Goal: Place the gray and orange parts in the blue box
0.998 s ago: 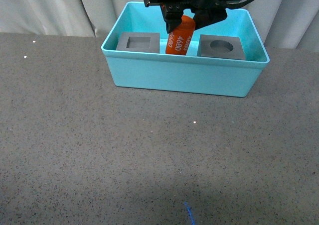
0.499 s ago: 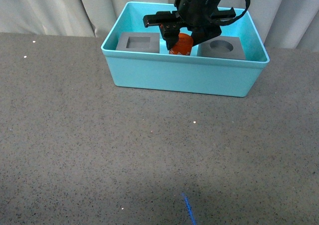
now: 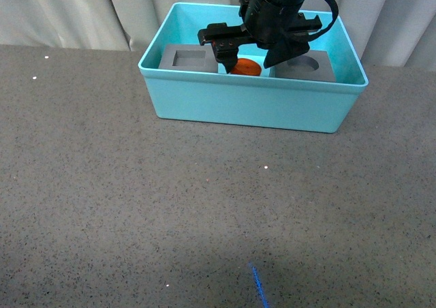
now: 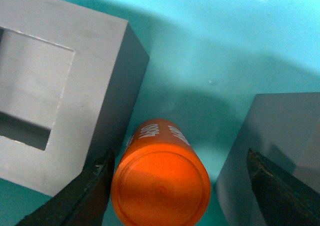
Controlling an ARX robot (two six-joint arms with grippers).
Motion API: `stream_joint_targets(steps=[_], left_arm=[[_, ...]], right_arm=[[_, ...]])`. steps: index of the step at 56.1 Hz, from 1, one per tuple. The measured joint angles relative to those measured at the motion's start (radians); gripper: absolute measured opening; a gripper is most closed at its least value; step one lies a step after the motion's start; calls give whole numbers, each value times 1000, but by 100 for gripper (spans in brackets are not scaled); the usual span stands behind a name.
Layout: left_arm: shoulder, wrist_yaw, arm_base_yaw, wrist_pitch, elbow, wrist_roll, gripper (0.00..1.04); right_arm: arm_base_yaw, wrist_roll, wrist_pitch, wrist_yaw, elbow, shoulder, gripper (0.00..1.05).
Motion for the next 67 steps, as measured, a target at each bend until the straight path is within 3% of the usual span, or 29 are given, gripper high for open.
stream_joint_targets(steps=[8,26,39,52,67], left_arm=[[0,0,0,0,0,0,98],[0,0,0,0,0,0,98],[0,0,0,0,0,0,98],[0,0,0,0,0,0,98],[0,0,0,0,0,0,98]], right_arm=[[0,11,34,-6,-55,-42,96],[-23,65,193,-18,-273,-274,95],[-42,109,481,182,-589,-534,95],[-112,89,759,323,-1068,-901,95],[-185,-19,844,402,-1321,-1146,95]])
